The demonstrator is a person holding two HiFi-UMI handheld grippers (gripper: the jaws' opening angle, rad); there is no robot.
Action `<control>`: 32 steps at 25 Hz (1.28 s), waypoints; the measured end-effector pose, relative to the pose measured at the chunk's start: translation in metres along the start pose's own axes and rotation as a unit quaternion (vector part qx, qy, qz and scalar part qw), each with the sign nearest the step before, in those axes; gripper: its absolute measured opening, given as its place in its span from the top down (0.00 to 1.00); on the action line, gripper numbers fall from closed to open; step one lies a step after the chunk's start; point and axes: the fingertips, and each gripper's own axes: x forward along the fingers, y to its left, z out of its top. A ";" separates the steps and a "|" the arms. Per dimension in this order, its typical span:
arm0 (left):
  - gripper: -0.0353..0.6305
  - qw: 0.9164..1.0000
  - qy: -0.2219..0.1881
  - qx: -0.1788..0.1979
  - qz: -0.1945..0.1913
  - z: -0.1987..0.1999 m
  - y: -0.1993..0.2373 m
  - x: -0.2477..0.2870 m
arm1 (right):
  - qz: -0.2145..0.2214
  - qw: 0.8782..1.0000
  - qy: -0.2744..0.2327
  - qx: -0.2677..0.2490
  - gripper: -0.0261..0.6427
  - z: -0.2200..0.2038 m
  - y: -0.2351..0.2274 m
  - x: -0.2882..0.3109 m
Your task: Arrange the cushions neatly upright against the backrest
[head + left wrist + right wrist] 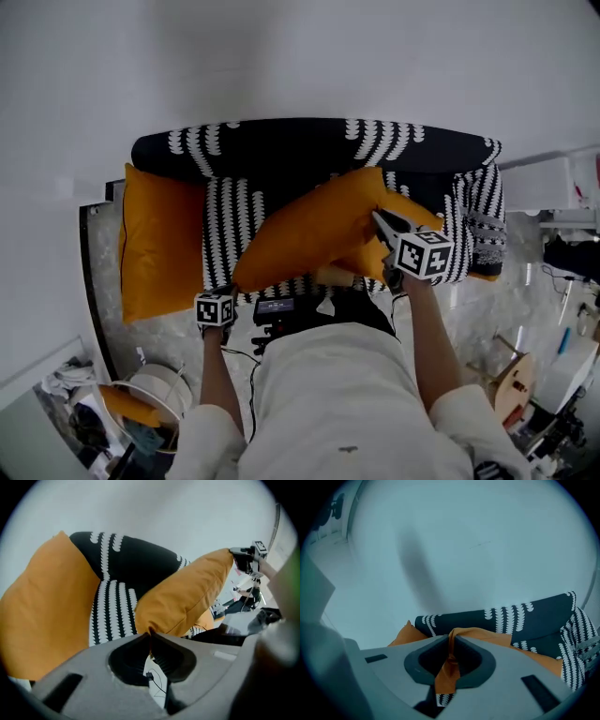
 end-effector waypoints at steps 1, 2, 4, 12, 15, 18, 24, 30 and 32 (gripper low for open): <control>0.91 1.000 -0.015 0.003 0.007 0.012 0.007 -0.009 | 0.003 1.000 -0.004 0.001 0.90 0.004 0.001 0.003; 0.91 1.000 -0.027 0.007 0.014 0.025 0.014 -0.018 | 0.007 1.000 -0.007 0.001 0.90 0.008 0.002 0.006; 0.91 0.998 -0.050 0.016 0.032 0.049 0.024 -0.036 | 0.011 1.000 -0.008 0.002 0.90 0.013 0.003 0.011; 0.91 0.986 -0.152 0.005 0.076 0.137 0.068 -0.104 | 0.020 1.000 0.022 0.005 0.90 0.015 0.001 0.039; 0.91 0.983 -0.155 0.031 0.092 0.163 0.083 -0.115 | 0.026 0.999 0.036 0.018 0.90 0.010 0.002 0.056; 0.91 0.982 -0.148 0.059 0.103 0.185 0.092 -0.113 | 0.019 0.998 0.049 0.034 0.90 0.003 -0.001 0.073; 0.92 0.985 -0.121 0.067 0.108 0.220 0.120 -0.096 | 0.004 0.995 0.086 0.057 0.90 -0.016 -0.013 0.112; 0.91 0.983 -0.055 0.131 0.114 0.249 0.133 -0.051 | -0.067 0.986 0.131 0.076 0.90 -0.041 -0.047 0.149; 0.91 0.983 -0.043 0.144 0.109 0.261 0.133 -0.036 | -0.083 0.984 0.132 0.084 0.90 -0.044 -0.056 0.158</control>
